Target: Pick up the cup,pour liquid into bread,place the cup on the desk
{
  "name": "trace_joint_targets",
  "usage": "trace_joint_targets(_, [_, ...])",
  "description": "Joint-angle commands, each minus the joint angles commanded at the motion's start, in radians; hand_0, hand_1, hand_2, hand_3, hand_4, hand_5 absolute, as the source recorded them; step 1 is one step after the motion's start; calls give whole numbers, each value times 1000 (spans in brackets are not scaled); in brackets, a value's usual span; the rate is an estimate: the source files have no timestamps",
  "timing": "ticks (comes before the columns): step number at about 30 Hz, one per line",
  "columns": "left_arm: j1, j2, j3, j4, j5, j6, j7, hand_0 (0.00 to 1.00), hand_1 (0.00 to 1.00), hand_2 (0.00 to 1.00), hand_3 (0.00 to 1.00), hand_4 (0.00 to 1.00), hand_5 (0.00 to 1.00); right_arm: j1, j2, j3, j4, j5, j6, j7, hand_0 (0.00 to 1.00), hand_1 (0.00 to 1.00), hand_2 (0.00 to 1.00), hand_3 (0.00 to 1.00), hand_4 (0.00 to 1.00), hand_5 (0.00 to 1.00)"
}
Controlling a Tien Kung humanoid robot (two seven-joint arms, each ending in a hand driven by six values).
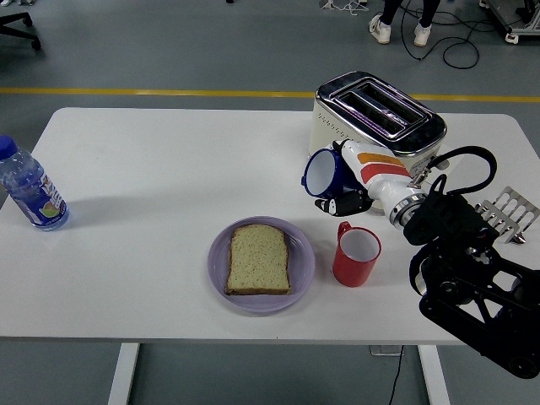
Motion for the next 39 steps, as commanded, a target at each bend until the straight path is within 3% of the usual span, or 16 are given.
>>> trace_joint_targets(12, [-2,0,-2,0,-4,0,0,633,643,652,506,241,854,133,2,-153,-41,-61,98,0,338,388,539,567,680,33])
trace_joint_targets(17, [-2,-1,-2,0,-9,0,-1,633,644,653,505,241,854,198,-14,-236,-58,-182,146,0,338,385,540,568,675,32])
trace_joint_targets(33, [4,-3,4,0,-18,0,0,633,644,653,505,240,853,326,-9,-397,-65,-246,162,0,369,404,549,571,626,2])
trace_joint_targets(39, [7,-4,6,0,-22,0,0,633,643,653,506,240,855,375,-5,-490,-21,-270,224,0,370,404,554,575,623,2])
